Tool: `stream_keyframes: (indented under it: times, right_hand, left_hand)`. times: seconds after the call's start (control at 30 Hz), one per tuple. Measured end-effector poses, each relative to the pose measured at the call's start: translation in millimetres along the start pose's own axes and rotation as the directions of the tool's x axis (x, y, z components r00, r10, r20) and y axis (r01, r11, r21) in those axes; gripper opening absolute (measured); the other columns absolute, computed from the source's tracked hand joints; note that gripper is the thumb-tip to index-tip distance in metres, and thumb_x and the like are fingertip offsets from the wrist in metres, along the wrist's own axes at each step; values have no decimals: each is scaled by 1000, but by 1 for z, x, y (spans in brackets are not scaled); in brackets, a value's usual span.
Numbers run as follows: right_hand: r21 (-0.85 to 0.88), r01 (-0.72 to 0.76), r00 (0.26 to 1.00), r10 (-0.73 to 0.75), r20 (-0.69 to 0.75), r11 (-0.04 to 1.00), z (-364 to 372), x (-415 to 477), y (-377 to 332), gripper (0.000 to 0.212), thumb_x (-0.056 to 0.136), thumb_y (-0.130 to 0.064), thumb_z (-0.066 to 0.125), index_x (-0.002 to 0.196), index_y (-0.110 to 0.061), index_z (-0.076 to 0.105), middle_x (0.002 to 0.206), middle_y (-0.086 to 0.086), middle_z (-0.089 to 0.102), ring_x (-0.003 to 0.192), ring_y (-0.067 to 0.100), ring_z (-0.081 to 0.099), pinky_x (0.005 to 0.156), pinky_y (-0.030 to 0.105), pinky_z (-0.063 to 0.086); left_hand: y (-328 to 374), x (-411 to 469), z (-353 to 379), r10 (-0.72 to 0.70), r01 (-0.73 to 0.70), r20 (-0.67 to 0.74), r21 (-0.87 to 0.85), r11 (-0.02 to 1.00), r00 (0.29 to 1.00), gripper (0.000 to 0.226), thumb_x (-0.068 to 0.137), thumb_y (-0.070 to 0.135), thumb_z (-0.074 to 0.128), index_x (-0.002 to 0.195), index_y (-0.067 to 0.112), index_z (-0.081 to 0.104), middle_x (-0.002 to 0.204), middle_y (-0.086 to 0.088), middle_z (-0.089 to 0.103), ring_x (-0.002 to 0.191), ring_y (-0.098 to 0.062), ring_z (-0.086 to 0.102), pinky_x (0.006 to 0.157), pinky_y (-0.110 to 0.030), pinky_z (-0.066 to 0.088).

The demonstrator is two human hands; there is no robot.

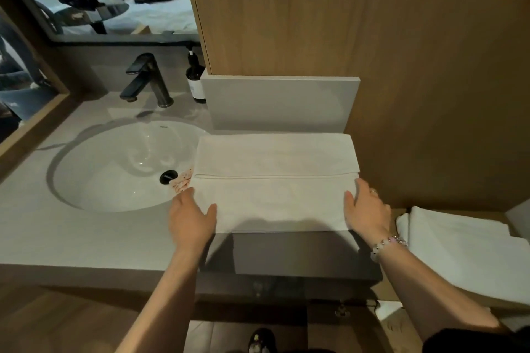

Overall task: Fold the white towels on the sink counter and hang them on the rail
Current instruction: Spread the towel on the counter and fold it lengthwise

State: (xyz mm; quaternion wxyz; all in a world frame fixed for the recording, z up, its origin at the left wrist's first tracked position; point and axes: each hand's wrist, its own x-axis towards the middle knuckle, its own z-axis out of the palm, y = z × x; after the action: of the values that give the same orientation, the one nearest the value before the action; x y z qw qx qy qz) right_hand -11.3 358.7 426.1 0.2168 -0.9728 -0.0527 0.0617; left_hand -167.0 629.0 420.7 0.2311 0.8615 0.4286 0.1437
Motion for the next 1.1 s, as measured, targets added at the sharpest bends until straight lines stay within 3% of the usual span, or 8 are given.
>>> stream_keyframes:
  times: [0.17, 0.27, 0.4, 0.53, 0.67, 0.83, 0.93, 1.1]
  right_hand:
    - [204, -108, 992, 118, -36, 973, -1, -9, 9, 51, 94, -43, 48, 136, -17, 38, 132, 11, 52, 119, 32, 51, 102, 48, 40]
    - [364, -189, 981, 190, 34, 912, -6, -19, 11, 45, 92, -40, 54, 130, -22, 38, 106, 4, 57, 100, 29, 58, 92, 46, 49]
    - [544, -66, 998, 59, 29, 836, -18, -14, 15, 27, 91, -17, 58, 116, -20, 47, 101, 5, 58, 81, 17, 56, 71, 29, 50]
    - [718, -79, 995, 14, 95, 691, -34, 2, 10, 22, 93, -8, 54, 110, -15, 65, 115, -1, 58, 107, 15, 52, 80, 17, 40]
    - [809, -168, 979, -1, 204, 563, -38, 11, 3, 45, 86, 13, 43, 125, -3, 57, 113, 10, 59, 81, 12, 60, 56, 8, 48]
    - [707, -56, 996, -8, 86, 705, -27, 15, 0, 38, 88, -3, 62, 126, -8, 59, 116, 4, 63, 108, 20, 58, 94, 30, 47]
    - [709, -9, 997, 61, -49, 705, -26, 20, 2, 28, 89, -8, 62, 116, -7, 65, 111, 7, 66, 105, 22, 59, 92, 35, 48]
    - [603, 85, 980, 42, -193, 793, -26, 34, 4, 26, 92, -2, 53, 115, -5, 65, 106, 10, 59, 100, 24, 55, 83, 27, 39]
  left_hand:
    - [6, -6, -3, -92, 94, 35, -65, 993, 995, 49, 85, 24, 64, 127, 5, 45, 129, -21, 47, 118, -34, 46, 88, -37, 41]
    - [8, -4, -9, -137, 150, 73, -227, 962, 988, 30, 85, 17, 62, 112, 6, 55, 119, -16, 56, 114, -31, 49, 85, -32, 38]
    - [5, -2, -25, -175, 193, 84, -451, 871, 981, 15, 85, 16, 60, 100, 14, 61, 108, -12, 64, 102, -30, 59, 87, -35, 45]
    - [-1, 2, -43, -95, 298, 331, -639, 709, 939, 40, 76, 5, 56, 115, 11, 61, 114, -18, 62, 102, -29, 61, 93, -36, 47]
    - [-5, 8, -48, 1, 217, 357, -572, 791, 934, 49, 79, -2, 61, 126, 11, 57, 115, -10, 65, 105, -20, 61, 88, -26, 43]
    - [-4, 15, -42, 48, 102, 222, -618, 780, 974, 30, 83, -1, 65, 112, 7, 66, 93, -4, 71, 89, -11, 65, 87, -24, 50]
    - [-7, 24, -38, 17, 43, 101, -566, 823, 995, 17, 91, 4, 54, 87, 11, 68, 62, -2, 60, 58, -8, 55, 61, -18, 47]
    - [-13, 45, -33, 33, -8, 42, -490, 872, 999, 23, 92, 14, 55, 75, 0, 62, 69, -11, 51, 69, -22, 45, 67, -34, 36]
